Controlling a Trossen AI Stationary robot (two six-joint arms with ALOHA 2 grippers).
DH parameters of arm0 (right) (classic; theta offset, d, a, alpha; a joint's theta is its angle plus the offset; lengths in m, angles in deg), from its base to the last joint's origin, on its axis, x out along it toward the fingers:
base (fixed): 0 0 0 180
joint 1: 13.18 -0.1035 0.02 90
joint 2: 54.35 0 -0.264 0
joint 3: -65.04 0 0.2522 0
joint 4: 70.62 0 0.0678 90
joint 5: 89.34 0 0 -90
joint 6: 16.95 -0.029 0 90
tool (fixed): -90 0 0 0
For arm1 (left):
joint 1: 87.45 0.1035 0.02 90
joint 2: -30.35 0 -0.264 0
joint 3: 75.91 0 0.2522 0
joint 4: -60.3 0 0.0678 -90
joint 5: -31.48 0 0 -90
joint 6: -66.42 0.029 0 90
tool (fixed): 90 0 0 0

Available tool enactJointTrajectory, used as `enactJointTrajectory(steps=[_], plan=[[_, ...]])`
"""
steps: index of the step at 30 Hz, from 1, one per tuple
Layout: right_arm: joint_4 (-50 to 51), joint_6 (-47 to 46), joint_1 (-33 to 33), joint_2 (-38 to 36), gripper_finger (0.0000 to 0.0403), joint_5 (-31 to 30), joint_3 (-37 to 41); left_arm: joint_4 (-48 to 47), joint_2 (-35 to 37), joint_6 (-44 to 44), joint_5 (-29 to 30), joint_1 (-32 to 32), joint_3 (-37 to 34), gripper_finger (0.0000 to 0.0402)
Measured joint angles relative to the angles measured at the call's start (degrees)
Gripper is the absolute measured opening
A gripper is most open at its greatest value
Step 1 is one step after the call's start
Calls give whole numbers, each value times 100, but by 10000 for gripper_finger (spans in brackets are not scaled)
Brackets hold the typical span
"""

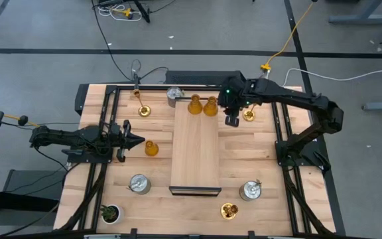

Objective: Pick & Place candle stick holders
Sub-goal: Put the top right glass candle holder on the shelf aligned with the other glass candle holder

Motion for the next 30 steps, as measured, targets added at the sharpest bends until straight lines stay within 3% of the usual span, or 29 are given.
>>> enactJointTrajectory(steps=[11, 30], plan=[[-675, -189, -172, 1, 7, 345, 350, 0, 1, 0, 0, 2, 1, 10], [-1226, -320, -167, 2, 1, 341, 360, 0, 1, -1, 0, 2, 0, 10]])
